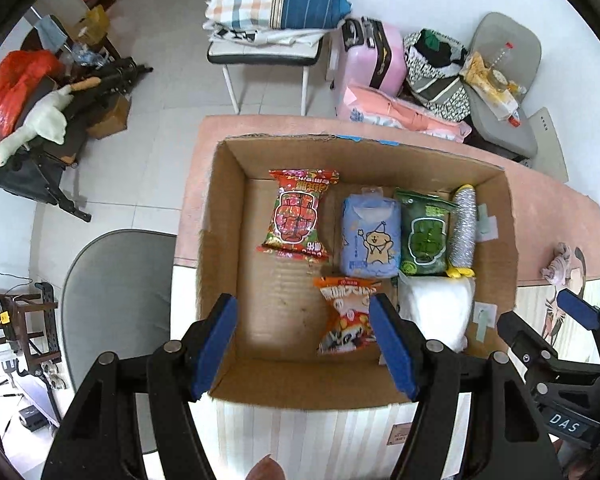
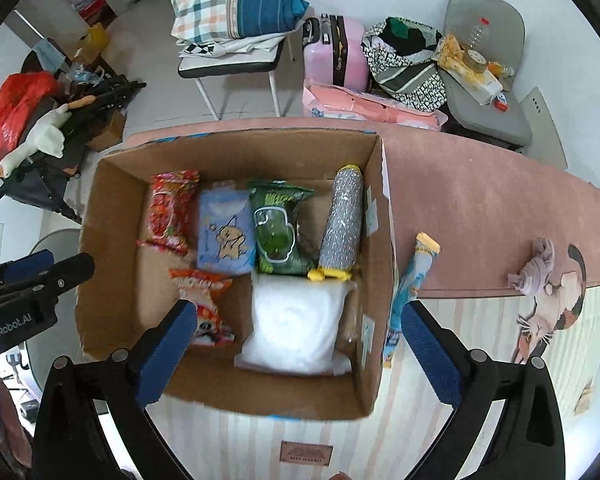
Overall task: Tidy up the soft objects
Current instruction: 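Place the red bag and silver sponge into the box, opening both tools, then grasp the blue tube snack with the left tool while the right grasps the lilac towel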
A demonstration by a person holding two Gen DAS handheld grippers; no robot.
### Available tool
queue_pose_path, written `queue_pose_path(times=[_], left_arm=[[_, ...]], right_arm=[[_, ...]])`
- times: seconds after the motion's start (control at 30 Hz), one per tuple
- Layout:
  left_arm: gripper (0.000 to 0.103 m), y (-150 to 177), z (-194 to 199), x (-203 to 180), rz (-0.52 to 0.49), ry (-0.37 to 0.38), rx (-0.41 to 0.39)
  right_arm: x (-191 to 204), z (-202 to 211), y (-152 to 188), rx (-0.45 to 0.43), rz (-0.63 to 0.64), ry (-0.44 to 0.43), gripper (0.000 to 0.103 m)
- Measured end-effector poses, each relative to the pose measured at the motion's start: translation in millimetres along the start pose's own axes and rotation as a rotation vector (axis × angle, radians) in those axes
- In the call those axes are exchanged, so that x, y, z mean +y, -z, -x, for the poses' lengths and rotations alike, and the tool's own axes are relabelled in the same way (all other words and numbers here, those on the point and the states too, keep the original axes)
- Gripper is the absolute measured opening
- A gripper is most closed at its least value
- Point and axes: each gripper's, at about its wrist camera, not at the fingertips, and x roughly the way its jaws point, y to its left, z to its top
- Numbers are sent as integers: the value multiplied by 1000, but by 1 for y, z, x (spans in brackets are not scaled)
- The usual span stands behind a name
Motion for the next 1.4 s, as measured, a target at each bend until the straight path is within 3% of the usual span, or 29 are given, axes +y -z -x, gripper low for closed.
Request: queue_pose_path(times=[0.03,0.07,0.1,0.4,0.6,0.73,0.9,1.03,1.13,1.23,1.4], left_arm=[[73,4,5,-1,3,-4,-10],[91,9,11,-1,6,-10,-25],[100,14,16,-1,9,-16,-36],[102,51,51,-8,37,-33,-121],[102,63,74,-27,48,-35,-159],[102,58,82,-61,-5,-74,-174],[102,30,66,-150,-193,-102,-167],[102,-8,24,-239,-391,-130,-92],[102,-34,-22,-302,-523,-126,15],[102,-51,-79,-349,-619,-134,175],[102,-58,-167,-387,-681,-172,436]], right_arm=[[1,5,5,-10,6,4,103],[1,9,9,-18,7,4,103],[1,13,13,-23,8,1,103],[0,52,50,-82,24,-25,103],[-12,66,66,-87,10,-107,103],[-51,69,70,-80,-63,-179,103],[-152,62,71,-68,-227,-145,103],[-239,48,65,-40,-349,-103,103],[-305,30,55,-21,-426,-71,103],[-356,7,42,19,-471,-71,103],[-407,-27,27,76,-498,-55,103]])
